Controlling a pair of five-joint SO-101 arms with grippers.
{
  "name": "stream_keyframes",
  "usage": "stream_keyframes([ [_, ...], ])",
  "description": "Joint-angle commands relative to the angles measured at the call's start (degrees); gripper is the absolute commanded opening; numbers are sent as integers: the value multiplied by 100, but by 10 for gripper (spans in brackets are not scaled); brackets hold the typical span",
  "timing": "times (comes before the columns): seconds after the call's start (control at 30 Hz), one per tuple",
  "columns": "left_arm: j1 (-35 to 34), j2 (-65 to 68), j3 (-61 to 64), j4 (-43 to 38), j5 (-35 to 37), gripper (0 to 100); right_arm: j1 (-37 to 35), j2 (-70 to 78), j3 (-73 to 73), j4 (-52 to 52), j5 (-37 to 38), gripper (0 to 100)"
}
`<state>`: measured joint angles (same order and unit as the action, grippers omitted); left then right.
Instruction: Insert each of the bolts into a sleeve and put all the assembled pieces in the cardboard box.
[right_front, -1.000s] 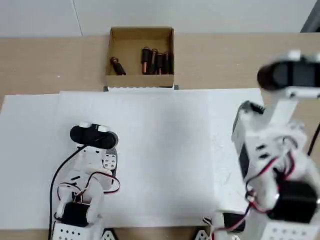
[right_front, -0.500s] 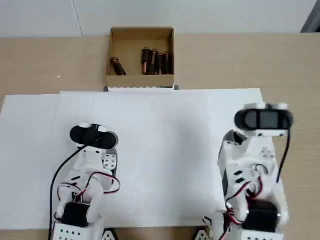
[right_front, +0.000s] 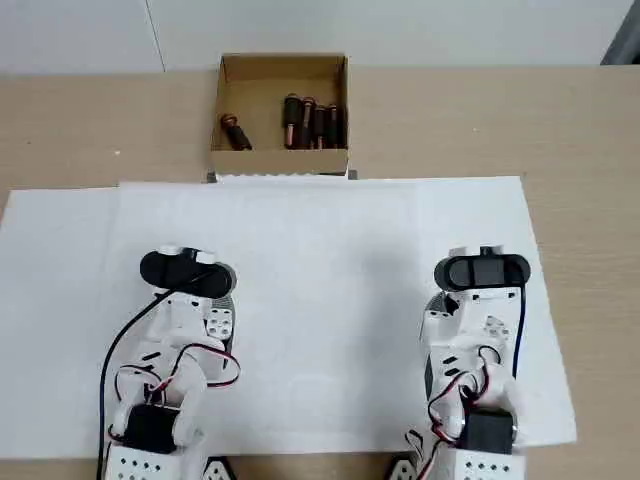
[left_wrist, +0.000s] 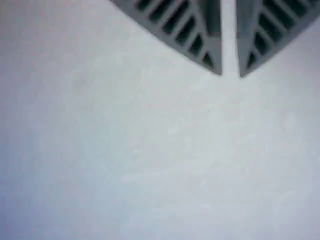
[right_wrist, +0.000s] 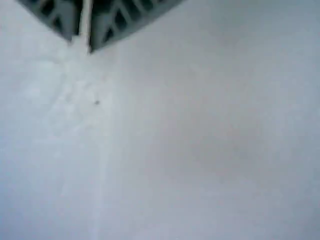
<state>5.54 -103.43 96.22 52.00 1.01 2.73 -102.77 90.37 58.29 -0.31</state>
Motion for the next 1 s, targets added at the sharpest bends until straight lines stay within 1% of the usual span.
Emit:
stream_keyframes([
  [0.0, 35, -44, -13, -18, -18, 6, 40, -75, -9, -180, 18, 2],
  [0.27, 35, -44, -13, -18, -18, 6, 57, -75, 607, -593, 26, 3],
  [0.97, 35, -44, -13, -18, -18, 6, 31, -75, 615, -611, 44, 3],
])
